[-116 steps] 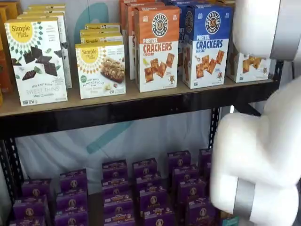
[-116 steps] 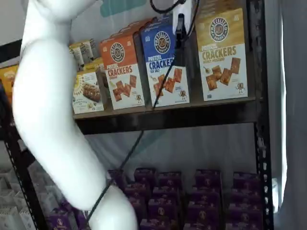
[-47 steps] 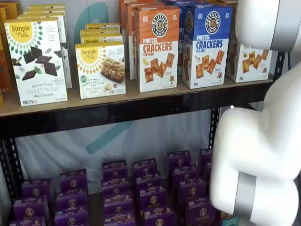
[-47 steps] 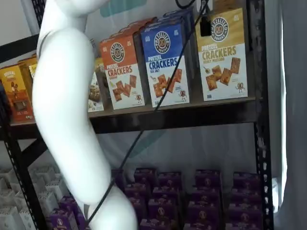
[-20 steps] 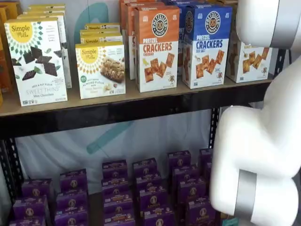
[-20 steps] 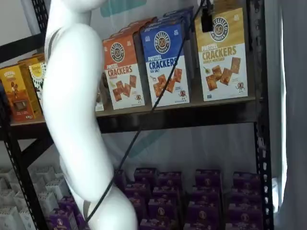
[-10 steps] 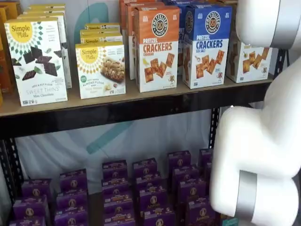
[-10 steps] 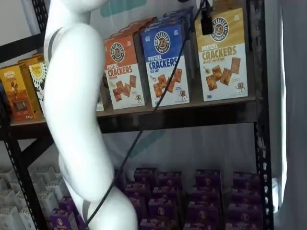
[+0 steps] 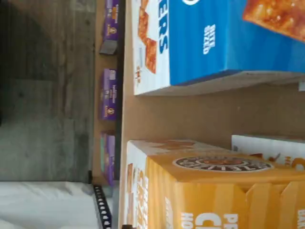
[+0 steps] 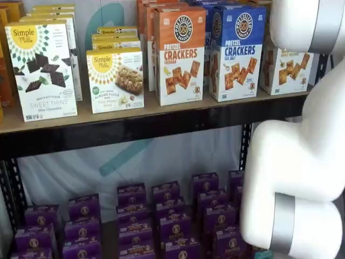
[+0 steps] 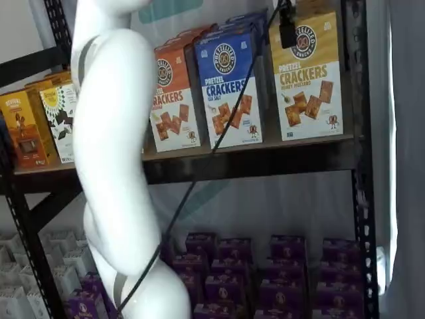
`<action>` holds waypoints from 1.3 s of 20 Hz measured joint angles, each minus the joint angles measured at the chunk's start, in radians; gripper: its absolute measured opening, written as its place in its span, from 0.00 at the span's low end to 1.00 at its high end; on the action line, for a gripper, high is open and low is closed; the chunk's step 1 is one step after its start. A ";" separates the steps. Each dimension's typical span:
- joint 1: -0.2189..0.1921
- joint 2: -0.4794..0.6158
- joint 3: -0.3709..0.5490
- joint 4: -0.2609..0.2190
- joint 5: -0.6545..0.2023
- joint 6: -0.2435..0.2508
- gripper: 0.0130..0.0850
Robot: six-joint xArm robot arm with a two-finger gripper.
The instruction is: Retrieve the yellow and white box located on the top shelf, the sixth one from the left
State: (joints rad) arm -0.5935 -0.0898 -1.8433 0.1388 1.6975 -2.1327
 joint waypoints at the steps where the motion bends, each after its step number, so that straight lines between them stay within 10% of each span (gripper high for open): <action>1: 0.001 0.002 -0.004 -0.004 0.004 0.000 1.00; 24: 0.010 0.009 -0.007 -0.023 0.025 0.007 1.00; 26: 0.010 0.010 -0.009 -0.021 0.026 0.007 0.89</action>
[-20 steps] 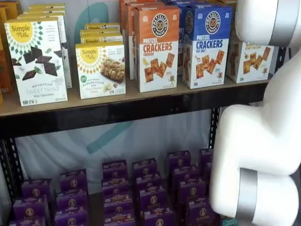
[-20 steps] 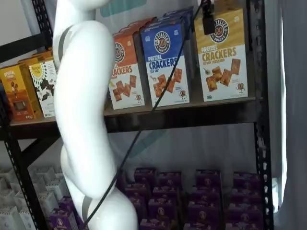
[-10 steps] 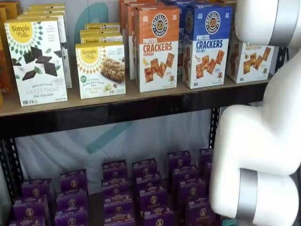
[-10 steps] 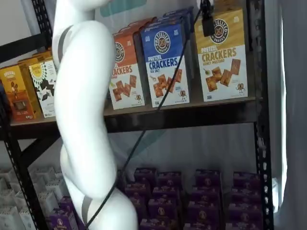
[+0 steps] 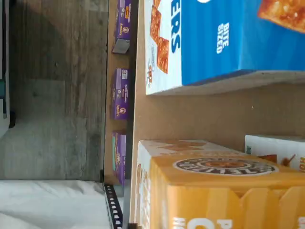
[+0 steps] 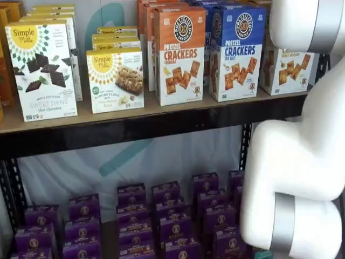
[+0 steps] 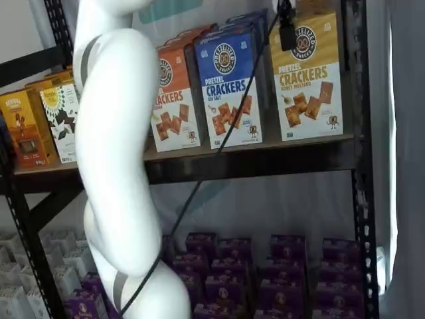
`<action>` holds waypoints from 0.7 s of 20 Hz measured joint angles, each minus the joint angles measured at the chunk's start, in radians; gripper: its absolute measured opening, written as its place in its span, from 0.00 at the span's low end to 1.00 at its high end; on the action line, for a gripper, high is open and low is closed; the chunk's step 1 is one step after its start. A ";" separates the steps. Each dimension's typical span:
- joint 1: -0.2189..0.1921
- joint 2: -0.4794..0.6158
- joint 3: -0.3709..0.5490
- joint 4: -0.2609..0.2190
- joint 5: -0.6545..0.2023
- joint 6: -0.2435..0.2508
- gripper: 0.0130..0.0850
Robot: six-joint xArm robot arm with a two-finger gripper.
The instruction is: Retrieve the yellow and white box located on the top shelf, the sixth one from the left
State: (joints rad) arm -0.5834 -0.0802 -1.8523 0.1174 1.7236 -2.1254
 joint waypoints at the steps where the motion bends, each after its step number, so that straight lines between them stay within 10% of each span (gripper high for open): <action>1: 0.000 0.000 0.000 0.000 0.000 0.000 0.89; 14: 0.001 -0.002 0.006 0.006 -0.010 0.001 0.72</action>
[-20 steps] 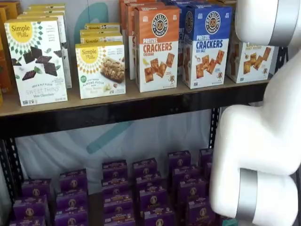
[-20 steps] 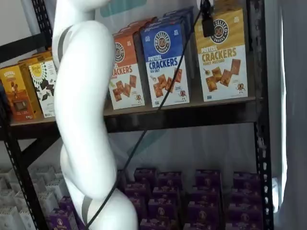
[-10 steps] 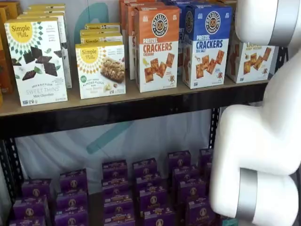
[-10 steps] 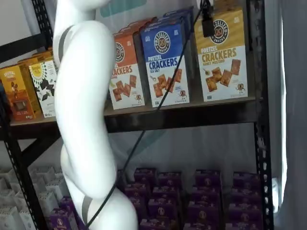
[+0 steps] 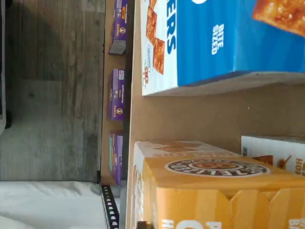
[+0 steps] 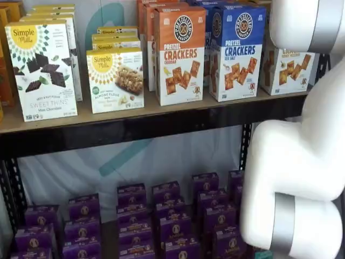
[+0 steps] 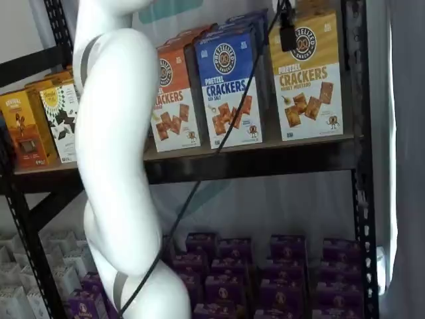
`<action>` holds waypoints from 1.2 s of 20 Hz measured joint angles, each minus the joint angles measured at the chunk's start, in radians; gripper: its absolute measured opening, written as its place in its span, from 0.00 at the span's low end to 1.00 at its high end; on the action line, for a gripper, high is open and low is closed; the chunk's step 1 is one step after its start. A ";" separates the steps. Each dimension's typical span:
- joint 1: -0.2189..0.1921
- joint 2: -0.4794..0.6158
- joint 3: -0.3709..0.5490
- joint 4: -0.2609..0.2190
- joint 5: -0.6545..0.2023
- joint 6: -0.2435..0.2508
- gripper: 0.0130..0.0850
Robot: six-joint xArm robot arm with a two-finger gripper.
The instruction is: Retrieve the yellow and white box located on the top shelf, the sixth one from the left
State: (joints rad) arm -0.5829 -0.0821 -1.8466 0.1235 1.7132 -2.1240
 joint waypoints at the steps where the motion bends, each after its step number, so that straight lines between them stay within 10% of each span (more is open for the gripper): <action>1: 0.000 0.000 0.000 0.000 0.000 0.000 0.72; 24: -0.043 -0.070 0.044 0.021 0.031 -0.032 0.61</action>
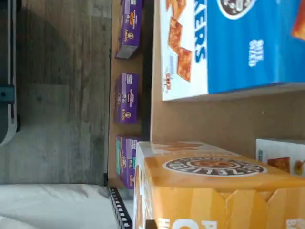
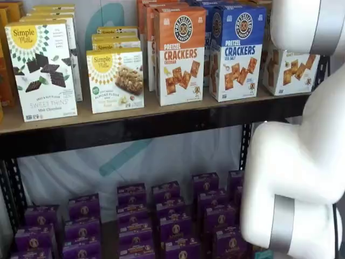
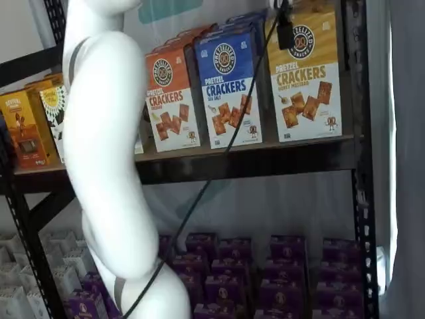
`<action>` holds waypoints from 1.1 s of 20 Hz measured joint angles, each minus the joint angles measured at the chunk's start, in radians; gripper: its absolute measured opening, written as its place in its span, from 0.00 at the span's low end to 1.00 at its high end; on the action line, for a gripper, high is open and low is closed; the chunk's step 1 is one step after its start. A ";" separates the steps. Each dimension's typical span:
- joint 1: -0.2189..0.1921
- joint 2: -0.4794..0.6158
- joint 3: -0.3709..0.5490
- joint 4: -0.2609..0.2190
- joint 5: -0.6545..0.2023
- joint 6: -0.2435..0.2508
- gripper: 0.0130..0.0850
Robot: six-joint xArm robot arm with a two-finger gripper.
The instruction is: Retrieve the yellow and white box located on the top shelf, the sixth one from the left
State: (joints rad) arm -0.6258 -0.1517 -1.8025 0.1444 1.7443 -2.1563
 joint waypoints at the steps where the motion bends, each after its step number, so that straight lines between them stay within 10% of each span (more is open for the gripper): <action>1: -0.005 -0.013 0.011 0.001 0.002 -0.005 0.61; 12: -0.059 -0.200 0.187 -0.019 0.052 -0.061 0.61; 22: 0.022 -0.353 0.311 -0.032 0.171 0.027 0.61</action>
State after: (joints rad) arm -0.6038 -0.5045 -1.4918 0.1128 1.9153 -2.1296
